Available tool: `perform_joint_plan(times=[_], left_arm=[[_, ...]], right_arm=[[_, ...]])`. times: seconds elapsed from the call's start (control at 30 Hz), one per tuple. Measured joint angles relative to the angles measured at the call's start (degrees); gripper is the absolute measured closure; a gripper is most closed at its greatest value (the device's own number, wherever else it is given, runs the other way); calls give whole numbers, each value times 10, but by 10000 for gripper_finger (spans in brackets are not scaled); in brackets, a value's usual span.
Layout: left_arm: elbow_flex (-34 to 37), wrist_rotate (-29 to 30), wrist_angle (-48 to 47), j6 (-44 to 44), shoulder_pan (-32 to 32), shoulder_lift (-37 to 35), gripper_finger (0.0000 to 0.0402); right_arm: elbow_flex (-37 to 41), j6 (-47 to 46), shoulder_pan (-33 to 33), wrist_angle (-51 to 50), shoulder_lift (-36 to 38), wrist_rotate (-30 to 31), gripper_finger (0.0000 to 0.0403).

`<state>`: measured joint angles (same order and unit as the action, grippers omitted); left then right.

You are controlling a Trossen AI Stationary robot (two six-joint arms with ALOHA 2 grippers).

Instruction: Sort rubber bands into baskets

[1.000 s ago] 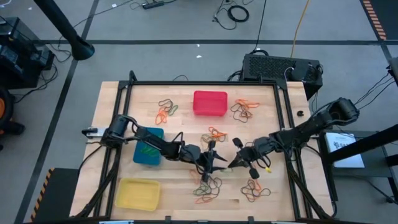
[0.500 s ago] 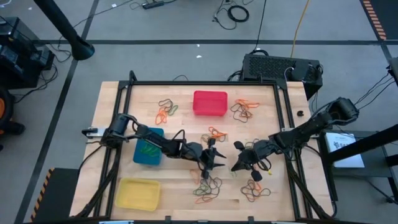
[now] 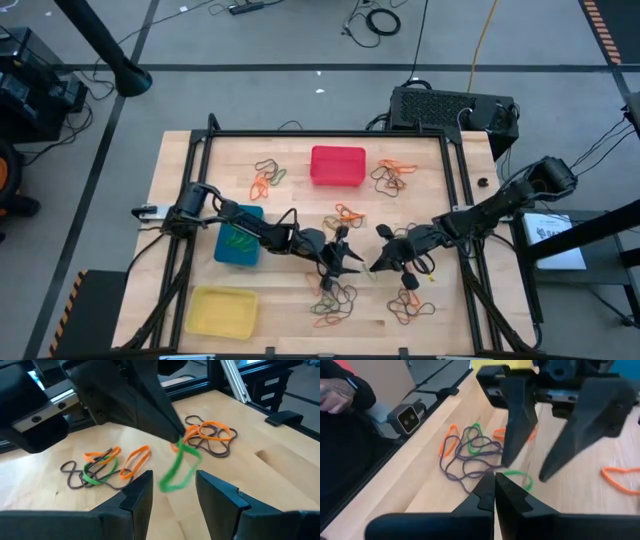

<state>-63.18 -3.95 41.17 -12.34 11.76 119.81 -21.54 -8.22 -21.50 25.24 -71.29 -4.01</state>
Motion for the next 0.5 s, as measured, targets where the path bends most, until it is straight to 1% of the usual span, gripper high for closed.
perform_joint_plan(times=[0.17, 0.5], left_arm=[[0, 6, 19, -1, 0, 0, 244], [0, 6, 21, -1, -1, 0, 244]], right_arm=[[0, 6, 0, 10, 0, 0, 403], [0, 27, 6, 42, 0, 0, 403]])
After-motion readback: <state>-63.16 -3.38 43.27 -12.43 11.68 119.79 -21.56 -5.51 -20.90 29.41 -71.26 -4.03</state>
